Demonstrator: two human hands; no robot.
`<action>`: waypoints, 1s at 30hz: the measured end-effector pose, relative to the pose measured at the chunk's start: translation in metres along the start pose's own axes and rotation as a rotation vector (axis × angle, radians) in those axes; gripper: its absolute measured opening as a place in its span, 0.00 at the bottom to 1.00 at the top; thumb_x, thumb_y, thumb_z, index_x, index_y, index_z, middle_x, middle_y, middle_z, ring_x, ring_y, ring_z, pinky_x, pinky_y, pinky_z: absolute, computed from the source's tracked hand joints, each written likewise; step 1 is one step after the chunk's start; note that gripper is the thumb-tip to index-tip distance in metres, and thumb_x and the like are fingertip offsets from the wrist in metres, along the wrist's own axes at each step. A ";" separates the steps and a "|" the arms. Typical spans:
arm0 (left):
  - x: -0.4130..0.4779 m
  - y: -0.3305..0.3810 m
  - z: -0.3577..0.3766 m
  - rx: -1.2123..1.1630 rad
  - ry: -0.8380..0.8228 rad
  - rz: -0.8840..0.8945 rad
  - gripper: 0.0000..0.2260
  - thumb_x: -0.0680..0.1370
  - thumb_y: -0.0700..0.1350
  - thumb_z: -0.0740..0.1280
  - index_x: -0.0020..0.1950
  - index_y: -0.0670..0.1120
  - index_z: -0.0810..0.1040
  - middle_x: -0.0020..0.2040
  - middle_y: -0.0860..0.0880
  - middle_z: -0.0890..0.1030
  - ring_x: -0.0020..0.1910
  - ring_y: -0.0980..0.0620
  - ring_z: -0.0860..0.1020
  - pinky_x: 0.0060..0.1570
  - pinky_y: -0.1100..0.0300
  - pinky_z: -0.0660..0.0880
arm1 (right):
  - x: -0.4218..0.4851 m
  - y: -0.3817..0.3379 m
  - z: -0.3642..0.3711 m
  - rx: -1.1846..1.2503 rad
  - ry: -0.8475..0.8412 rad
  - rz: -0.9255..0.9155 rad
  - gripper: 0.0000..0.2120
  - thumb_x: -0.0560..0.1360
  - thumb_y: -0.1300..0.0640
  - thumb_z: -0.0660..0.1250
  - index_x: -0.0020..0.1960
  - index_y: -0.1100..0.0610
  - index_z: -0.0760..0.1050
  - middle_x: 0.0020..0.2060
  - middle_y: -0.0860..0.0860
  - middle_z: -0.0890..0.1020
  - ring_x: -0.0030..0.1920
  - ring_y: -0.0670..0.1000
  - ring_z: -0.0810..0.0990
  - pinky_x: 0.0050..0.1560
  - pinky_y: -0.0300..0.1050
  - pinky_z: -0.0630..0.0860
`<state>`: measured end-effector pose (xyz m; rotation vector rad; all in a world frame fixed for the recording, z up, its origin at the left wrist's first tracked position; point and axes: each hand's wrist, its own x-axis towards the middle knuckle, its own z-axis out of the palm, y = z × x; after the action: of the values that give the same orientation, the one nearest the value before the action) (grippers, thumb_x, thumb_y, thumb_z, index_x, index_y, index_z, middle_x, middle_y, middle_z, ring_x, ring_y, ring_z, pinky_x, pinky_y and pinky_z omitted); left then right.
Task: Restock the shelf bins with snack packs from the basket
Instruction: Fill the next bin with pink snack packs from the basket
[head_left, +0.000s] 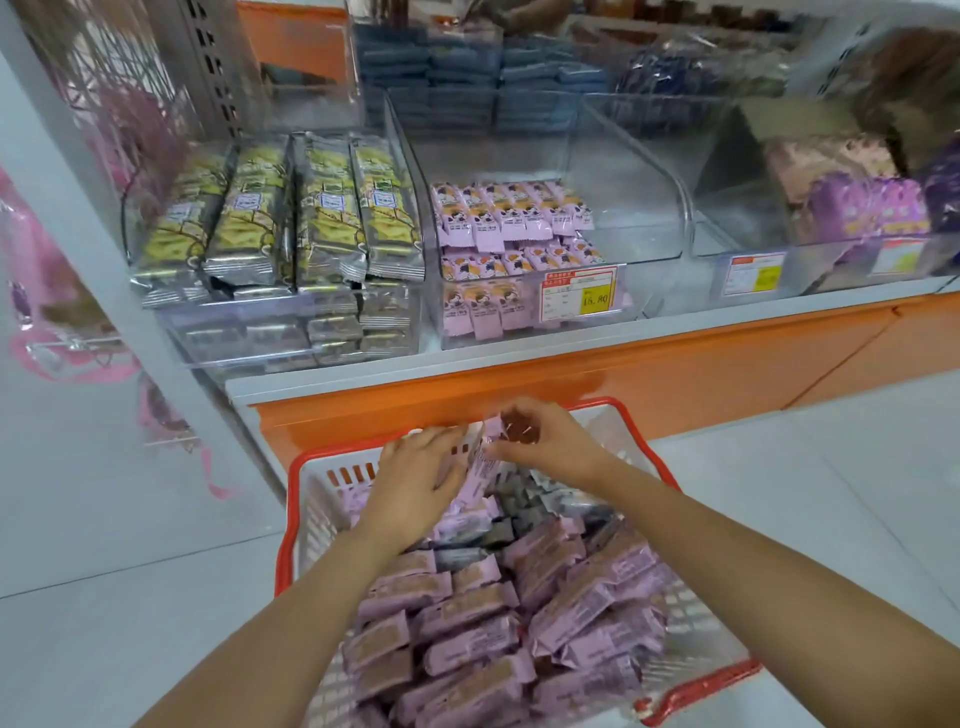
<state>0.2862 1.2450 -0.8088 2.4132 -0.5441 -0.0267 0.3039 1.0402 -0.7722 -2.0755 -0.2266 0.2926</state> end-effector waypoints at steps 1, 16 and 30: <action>0.003 0.010 -0.002 -0.157 -0.034 -0.026 0.18 0.83 0.53 0.57 0.72 0.50 0.72 0.63 0.52 0.77 0.62 0.49 0.75 0.64 0.52 0.68 | -0.003 -0.007 -0.007 0.066 0.033 -0.026 0.13 0.72 0.58 0.75 0.55 0.56 0.77 0.43 0.52 0.80 0.40 0.47 0.78 0.43 0.44 0.78; 0.056 0.135 -0.060 -0.655 0.322 0.052 0.12 0.83 0.52 0.60 0.59 0.45 0.75 0.49 0.52 0.81 0.50 0.57 0.78 0.52 0.49 0.75 | -0.054 -0.098 -0.104 0.035 0.140 -0.223 0.16 0.71 0.66 0.74 0.53 0.58 0.72 0.43 0.49 0.80 0.44 0.49 0.78 0.49 0.47 0.76; 0.066 0.087 -0.068 0.672 0.466 0.196 0.41 0.67 0.42 0.74 0.78 0.41 0.63 0.75 0.43 0.69 0.74 0.41 0.67 0.77 0.43 0.40 | 0.052 -0.120 -0.161 -0.841 0.608 0.128 0.05 0.73 0.59 0.72 0.46 0.59 0.82 0.39 0.55 0.83 0.41 0.56 0.81 0.41 0.42 0.72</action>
<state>0.3246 1.1994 -0.6951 2.8410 -0.6305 0.9092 0.3965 0.9817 -0.5966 -2.8924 0.1961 -0.4459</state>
